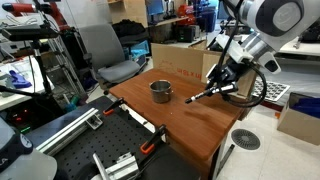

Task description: Take the marker out of the pot and put it on the table

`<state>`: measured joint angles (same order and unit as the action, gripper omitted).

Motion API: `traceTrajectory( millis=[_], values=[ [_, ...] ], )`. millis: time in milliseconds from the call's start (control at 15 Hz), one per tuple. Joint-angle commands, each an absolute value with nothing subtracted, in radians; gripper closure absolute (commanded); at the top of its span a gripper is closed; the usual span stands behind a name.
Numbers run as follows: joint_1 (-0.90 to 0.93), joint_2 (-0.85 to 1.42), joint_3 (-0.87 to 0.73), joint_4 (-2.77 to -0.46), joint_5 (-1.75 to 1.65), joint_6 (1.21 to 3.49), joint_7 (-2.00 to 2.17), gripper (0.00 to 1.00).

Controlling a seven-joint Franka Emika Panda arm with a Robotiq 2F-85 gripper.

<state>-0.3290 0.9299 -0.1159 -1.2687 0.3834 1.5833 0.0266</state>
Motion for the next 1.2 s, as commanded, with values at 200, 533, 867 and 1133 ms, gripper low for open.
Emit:
traceTrajectory(
  millis=[200,533,867,1133],
  values=[
    [-0.370,1.077,-0.078,-1.051,0.410,1.470,0.107,0.94],
    [-0.378,1.146,-0.074,-0.943,0.399,1.450,0.148,0.94],
    [-0.385,1.192,-0.069,-0.864,0.390,1.405,0.163,0.28],
    [-0.389,1.209,-0.062,-0.823,0.391,1.378,0.165,0.01]
  ],
)
